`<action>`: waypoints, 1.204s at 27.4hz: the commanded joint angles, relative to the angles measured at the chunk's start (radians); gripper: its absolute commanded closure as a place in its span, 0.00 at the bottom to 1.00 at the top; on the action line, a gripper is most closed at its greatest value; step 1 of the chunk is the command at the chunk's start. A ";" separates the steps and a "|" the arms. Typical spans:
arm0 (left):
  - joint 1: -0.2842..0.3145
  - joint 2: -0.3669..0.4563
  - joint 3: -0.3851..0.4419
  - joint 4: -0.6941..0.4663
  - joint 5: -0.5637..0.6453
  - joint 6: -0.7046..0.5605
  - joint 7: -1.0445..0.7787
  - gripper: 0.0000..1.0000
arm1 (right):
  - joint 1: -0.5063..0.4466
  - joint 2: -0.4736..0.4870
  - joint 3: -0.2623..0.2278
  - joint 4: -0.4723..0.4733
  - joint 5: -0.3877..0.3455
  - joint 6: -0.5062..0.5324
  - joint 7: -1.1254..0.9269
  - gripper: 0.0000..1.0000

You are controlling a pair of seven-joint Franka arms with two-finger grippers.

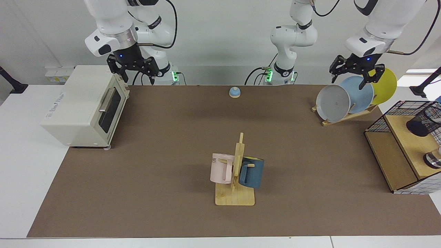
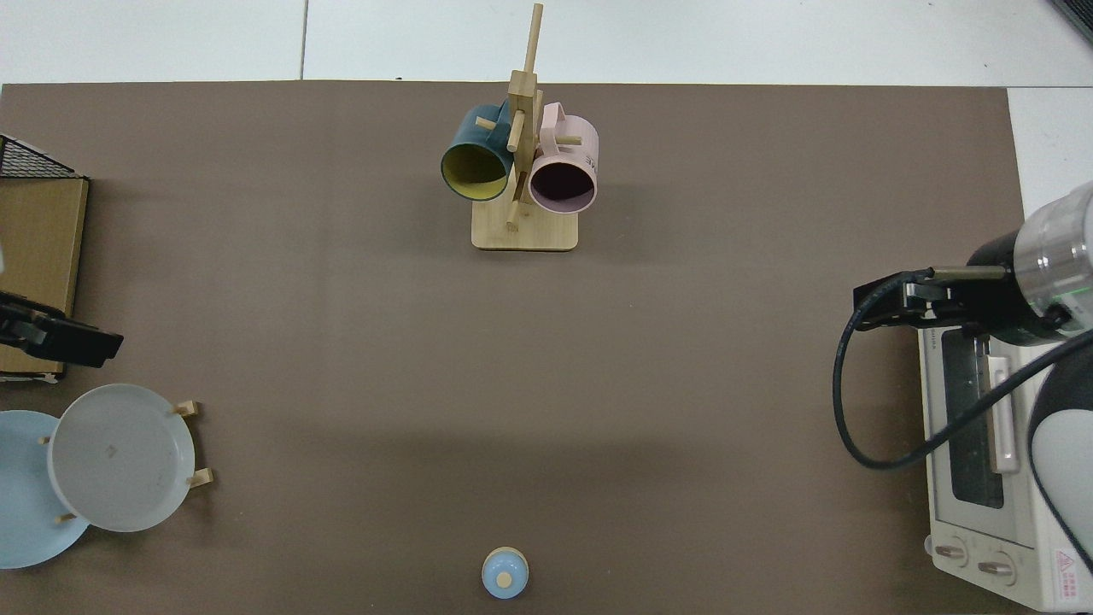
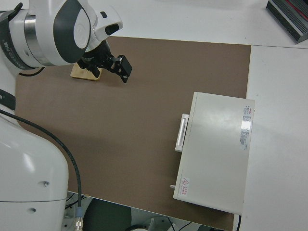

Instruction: Put markers into pen holder

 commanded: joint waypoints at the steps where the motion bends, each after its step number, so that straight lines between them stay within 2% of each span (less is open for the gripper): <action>1: 0.008 0.022 -0.012 0.056 -0.038 -0.067 -0.051 0.00 | -0.014 -0.017 0.008 -0.014 0.006 0.000 -0.019 0.00; 6: 0.019 0.033 -0.018 0.068 -0.046 -0.077 -0.080 0.00 | -0.014 -0.017 0.008 -0.014 0.006 0.000 -0.019 0.00; 11: 0.057 0.060 -0.067 0.113 -0.046 -0.107 -0.086 0.00 | -0.014 -0.017 0.008 -0.014 0.006 0.000 -0.019 0.00; 33: 0.062 0.053 -0.067 0.107 -0.051 -0.044 -0.089 0.00 | -0.014 -0.017 0.008 -0.014 0.006 0.000 -0.019 0.00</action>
